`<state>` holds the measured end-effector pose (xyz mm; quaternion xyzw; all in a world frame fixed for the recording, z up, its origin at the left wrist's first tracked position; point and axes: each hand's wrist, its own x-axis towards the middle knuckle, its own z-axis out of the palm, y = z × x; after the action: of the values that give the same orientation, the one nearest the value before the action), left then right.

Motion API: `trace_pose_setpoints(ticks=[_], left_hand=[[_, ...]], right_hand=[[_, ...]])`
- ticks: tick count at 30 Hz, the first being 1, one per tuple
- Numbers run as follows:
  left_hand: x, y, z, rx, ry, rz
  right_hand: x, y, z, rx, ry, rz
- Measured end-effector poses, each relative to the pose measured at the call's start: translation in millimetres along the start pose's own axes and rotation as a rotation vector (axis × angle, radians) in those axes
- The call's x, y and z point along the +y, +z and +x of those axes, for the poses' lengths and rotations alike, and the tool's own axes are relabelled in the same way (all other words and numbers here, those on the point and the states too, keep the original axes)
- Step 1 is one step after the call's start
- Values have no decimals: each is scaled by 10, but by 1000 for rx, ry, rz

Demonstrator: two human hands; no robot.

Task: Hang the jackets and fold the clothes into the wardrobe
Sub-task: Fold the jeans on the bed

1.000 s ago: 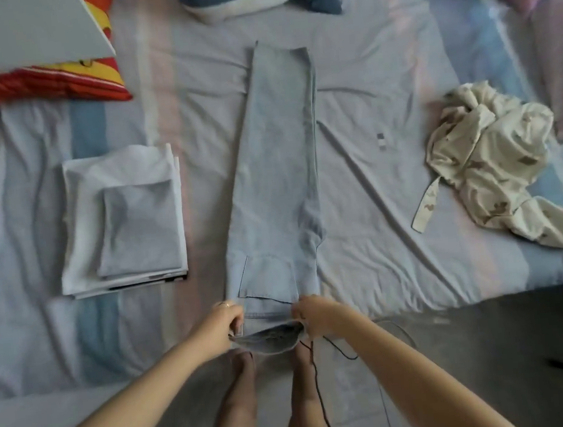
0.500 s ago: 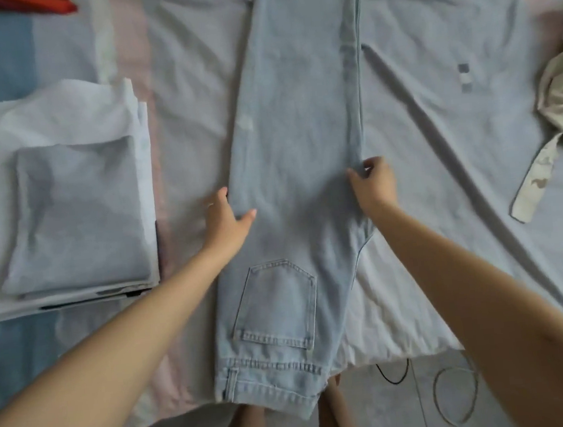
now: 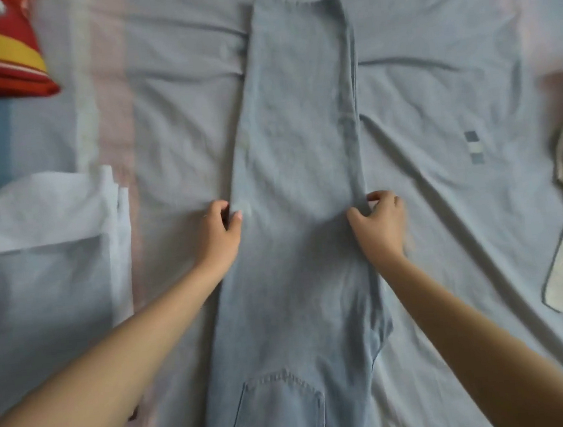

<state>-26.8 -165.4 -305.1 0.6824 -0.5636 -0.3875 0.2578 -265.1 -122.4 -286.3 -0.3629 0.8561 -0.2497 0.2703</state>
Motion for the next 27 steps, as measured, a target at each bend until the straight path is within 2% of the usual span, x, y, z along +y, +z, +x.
trace_pose_setpoints(ticks=[2,6,8,14,17,21,24,27], left_hand=[[128,50,435,3,20,21],[474,279,1340,-108,43,58],[703,426,1787,-108,34,39],[1124,653,2606,-47,56,-37],[1162,697,2783,-29,117,-47],[1150,700,2871,-2,251,54],[1019,646,2893,43,417,214],[973,691,2895,124,311,204]], right_hand=[[-290,53,516,-76,-20,110],[-879,173,1617,-132,125,363],[-1126,212,2071,-142,152,404],[-1358,253,2862,-63,61,128],[-1279,250,2839,24,38,209],[-1124,271,2678,275,-168,246],[-1271,358,2756,181,-173,183],[-1411,352,2904,43,-17,39]])
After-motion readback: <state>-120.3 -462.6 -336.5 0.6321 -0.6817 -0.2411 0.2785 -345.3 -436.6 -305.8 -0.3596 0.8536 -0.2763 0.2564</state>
